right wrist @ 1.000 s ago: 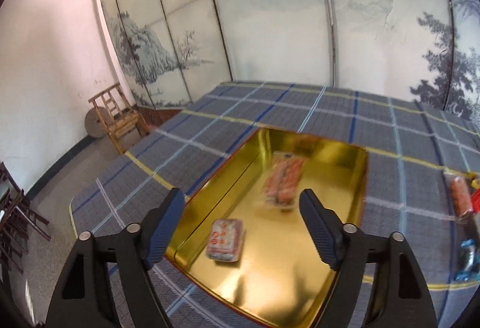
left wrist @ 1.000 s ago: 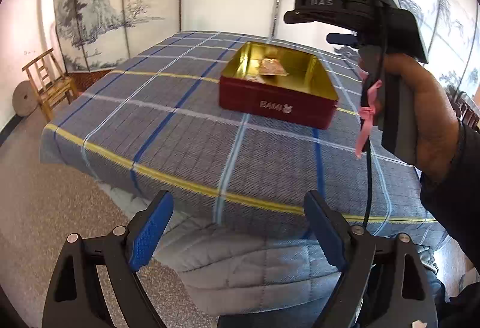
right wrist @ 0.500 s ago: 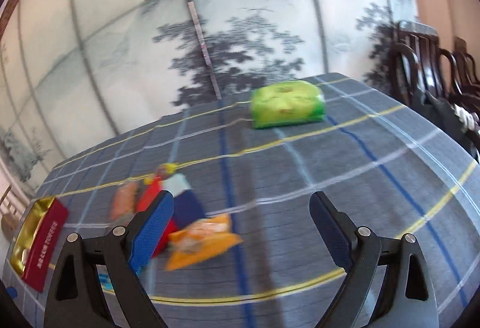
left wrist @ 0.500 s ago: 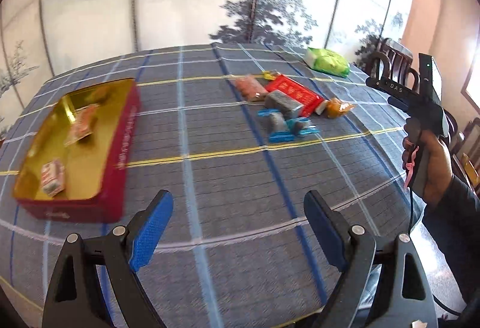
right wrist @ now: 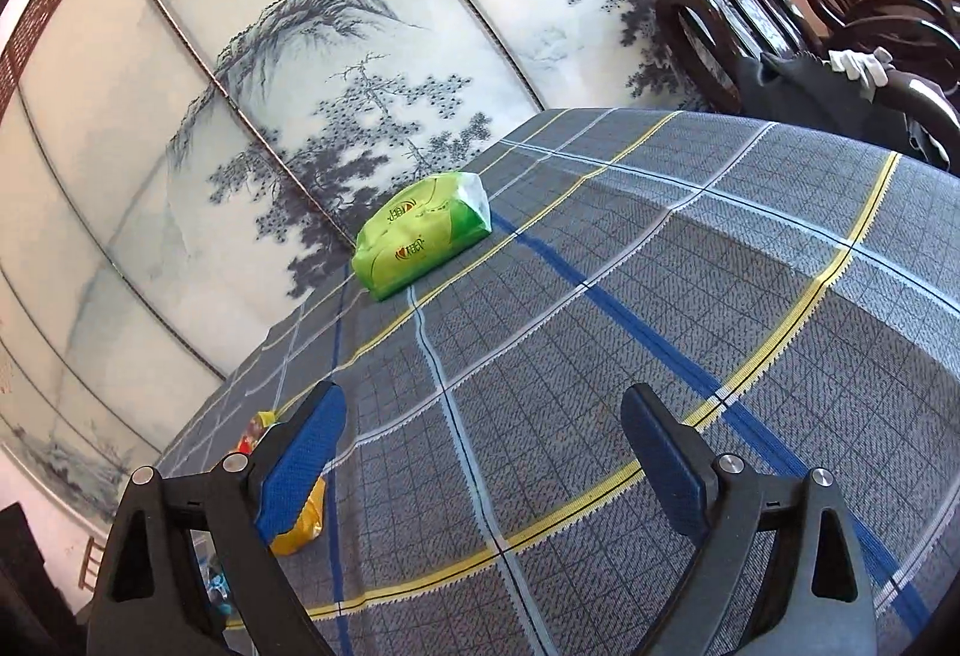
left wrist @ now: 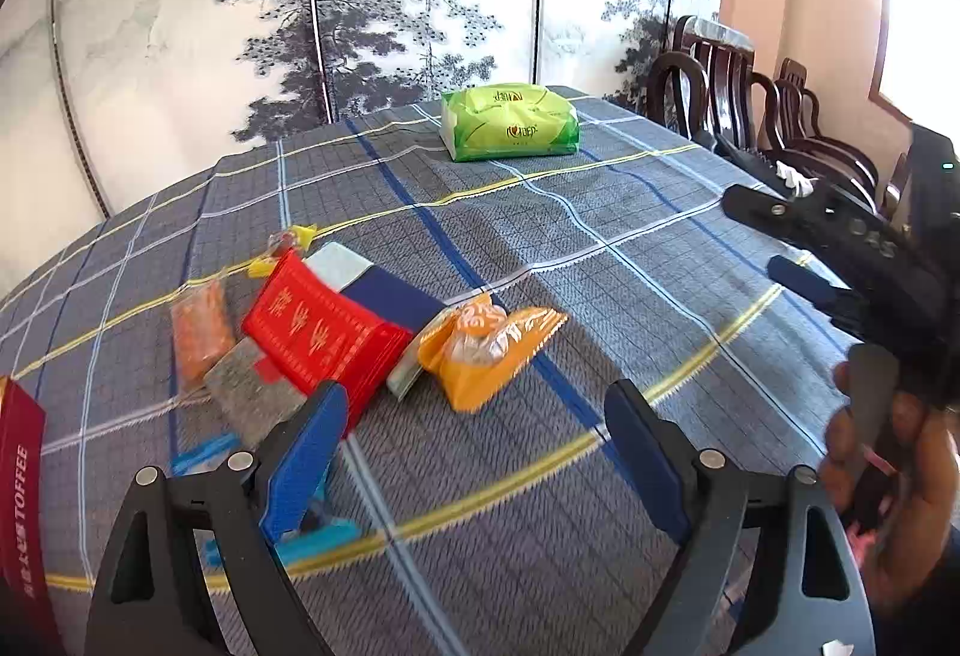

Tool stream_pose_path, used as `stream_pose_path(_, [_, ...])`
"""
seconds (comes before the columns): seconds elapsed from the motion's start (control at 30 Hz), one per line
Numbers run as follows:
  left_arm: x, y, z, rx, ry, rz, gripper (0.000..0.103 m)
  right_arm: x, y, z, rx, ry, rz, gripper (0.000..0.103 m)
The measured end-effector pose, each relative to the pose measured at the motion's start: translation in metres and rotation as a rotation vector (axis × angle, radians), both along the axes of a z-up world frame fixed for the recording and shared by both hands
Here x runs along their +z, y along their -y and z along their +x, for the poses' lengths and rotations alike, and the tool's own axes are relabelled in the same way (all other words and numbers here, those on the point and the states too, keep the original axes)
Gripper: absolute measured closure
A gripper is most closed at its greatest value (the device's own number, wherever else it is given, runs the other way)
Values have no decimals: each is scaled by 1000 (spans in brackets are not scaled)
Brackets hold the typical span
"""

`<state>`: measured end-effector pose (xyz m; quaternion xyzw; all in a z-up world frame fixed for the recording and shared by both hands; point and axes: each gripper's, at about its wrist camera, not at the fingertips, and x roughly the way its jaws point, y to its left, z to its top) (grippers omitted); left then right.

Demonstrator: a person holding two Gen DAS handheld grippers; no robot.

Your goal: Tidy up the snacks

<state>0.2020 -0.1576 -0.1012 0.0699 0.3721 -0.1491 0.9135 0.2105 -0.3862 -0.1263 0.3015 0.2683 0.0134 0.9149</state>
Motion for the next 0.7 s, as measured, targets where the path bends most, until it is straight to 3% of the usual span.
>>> stream_pose_path(0.1, [-18, 16, 31, 12, -31, 52, 20, 3, 0, -6, -19, 23, -14, 10])
stream_pose_path(0.2, [-23, 21, 46, 26, -32, 66, 44, 4, 2, -10, -23, 47, 1, 9])
stream_pose_path(0.23, [-20, 22, 47, 7, -27, 58, 67, 3, 3, -10, -22, 48, 8, 9])
stream_pose_path(0.27, [-20, 24, 51, 4, -53, 77, 72, 3, 3, -10, -21, 48, 10, 9])
stream_pose_path(0.37, [-10, 19, 51, -10, -64, 38, 76, 3, 2, -10, -15, 51, 6, 9])
stream_pose_path(0.7, [58, 9, 37, -4, 22, -46, 77, 2, 4, -10, -26, 42, 14, 9])
